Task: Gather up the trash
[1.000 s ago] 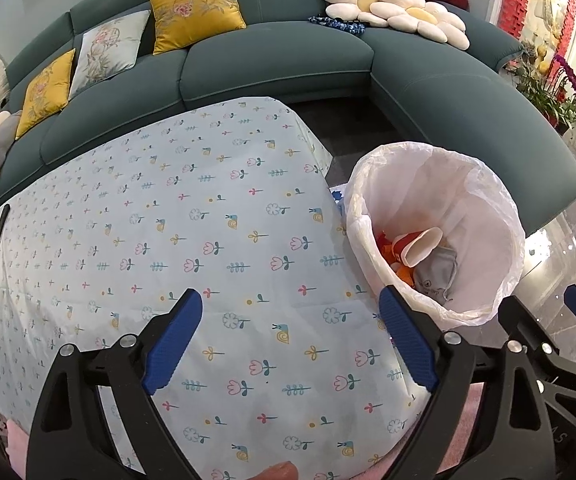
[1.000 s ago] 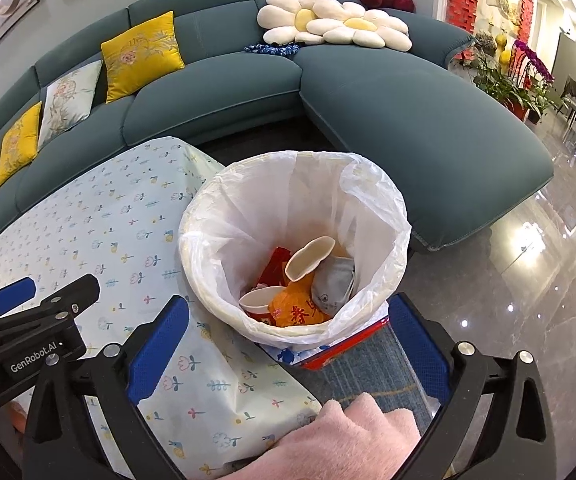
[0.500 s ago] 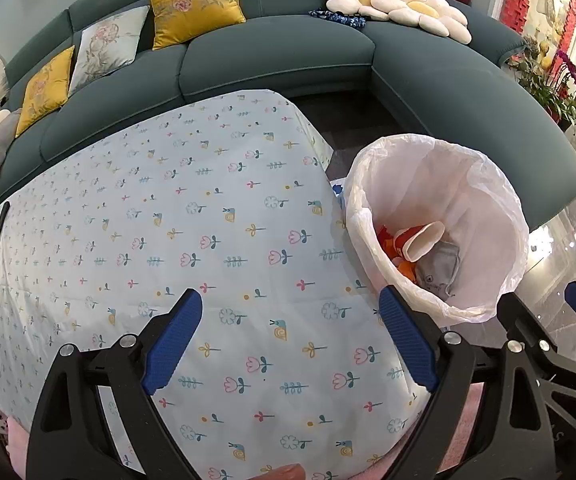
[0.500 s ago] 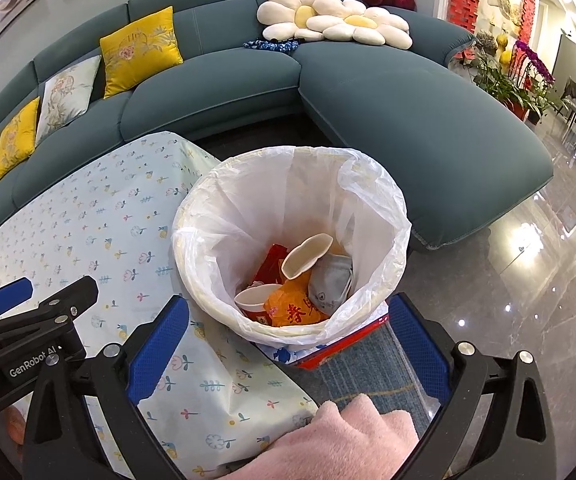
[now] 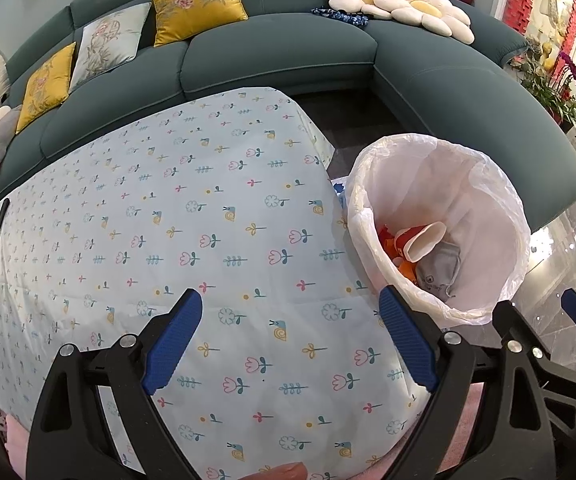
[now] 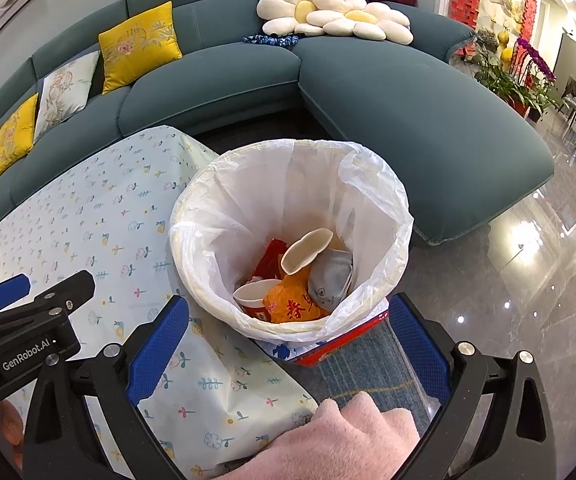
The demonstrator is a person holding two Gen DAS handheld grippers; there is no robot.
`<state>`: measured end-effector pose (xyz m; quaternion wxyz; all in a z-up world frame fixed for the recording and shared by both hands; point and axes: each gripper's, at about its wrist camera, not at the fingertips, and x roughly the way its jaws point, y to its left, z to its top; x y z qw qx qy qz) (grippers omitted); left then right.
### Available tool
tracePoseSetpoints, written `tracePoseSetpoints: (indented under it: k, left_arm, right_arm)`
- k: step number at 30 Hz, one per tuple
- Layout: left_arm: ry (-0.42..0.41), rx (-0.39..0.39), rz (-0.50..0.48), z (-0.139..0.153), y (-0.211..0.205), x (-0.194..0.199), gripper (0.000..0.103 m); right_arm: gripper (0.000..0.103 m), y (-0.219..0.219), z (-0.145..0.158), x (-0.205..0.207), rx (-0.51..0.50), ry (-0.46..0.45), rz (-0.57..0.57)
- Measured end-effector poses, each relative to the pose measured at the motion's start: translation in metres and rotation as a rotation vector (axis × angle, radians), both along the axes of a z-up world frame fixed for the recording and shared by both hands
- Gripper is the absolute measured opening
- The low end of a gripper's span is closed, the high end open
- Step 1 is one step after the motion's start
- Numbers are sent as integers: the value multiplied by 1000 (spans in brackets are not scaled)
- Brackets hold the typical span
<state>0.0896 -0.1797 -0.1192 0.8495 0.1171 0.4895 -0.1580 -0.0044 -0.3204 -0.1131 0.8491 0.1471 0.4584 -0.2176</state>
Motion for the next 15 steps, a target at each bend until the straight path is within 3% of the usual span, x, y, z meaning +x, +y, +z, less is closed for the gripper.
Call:
tracePoseSetpoints:
  k: [15]
  left_arm:
    - [-23,15,-5,2,-6,-3,85]
  right_arm:
    - [96,-3,-2,-2,-6,7,-6]
